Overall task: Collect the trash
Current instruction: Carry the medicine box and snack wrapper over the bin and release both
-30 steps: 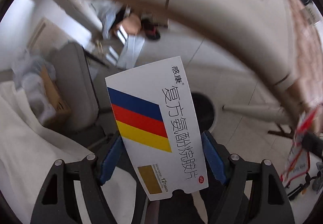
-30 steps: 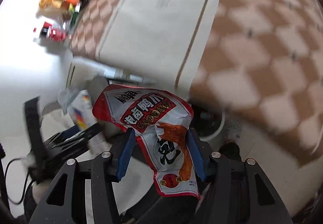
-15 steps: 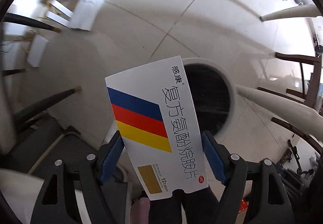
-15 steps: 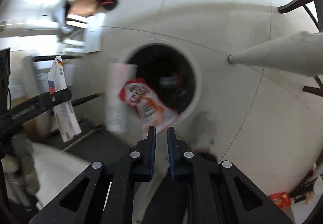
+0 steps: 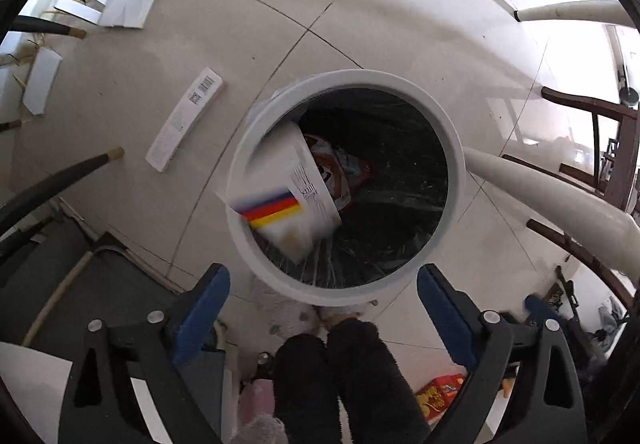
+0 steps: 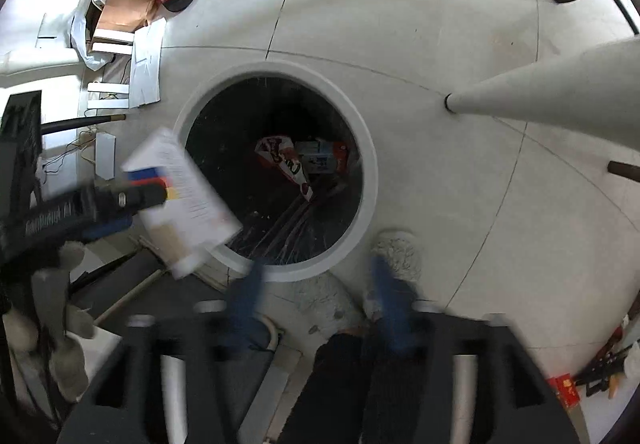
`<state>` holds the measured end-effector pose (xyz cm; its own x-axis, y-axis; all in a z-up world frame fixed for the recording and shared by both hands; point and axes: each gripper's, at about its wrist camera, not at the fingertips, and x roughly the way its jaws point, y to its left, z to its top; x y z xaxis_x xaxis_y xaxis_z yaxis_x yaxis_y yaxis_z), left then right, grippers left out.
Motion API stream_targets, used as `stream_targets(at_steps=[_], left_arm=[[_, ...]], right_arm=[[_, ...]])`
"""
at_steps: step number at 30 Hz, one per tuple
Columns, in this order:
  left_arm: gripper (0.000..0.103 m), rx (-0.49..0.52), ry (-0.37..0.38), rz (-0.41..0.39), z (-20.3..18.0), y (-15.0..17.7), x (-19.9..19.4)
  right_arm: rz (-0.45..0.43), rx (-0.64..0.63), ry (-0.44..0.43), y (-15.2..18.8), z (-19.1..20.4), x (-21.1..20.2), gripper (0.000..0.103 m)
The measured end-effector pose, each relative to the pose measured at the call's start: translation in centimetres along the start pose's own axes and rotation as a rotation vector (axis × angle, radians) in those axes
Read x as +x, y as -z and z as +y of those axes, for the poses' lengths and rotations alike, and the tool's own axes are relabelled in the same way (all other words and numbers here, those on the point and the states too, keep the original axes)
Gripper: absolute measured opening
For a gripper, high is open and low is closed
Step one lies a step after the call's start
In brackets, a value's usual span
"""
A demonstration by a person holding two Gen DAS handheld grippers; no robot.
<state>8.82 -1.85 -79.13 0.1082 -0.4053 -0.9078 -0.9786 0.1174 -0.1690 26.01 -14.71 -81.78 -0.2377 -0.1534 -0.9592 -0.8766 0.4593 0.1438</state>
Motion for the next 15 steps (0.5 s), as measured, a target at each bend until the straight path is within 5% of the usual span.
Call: stream_targets(at_steps=[4, 15], left_arm=[[0.095, -0.003, -0.058, -0.047, 0.4, 1.4, -1.5], [0.095, 0.018, -0.268, -0.224, 1.3, 9.2, -10.2]], right_arm=[[-0.02, -0.035, 0.083, 0.0, 0.5, -1.2, 0.103], [-0.097, -0.095, 0.113, 2.9, 3.3, -7.1, 0.103]])
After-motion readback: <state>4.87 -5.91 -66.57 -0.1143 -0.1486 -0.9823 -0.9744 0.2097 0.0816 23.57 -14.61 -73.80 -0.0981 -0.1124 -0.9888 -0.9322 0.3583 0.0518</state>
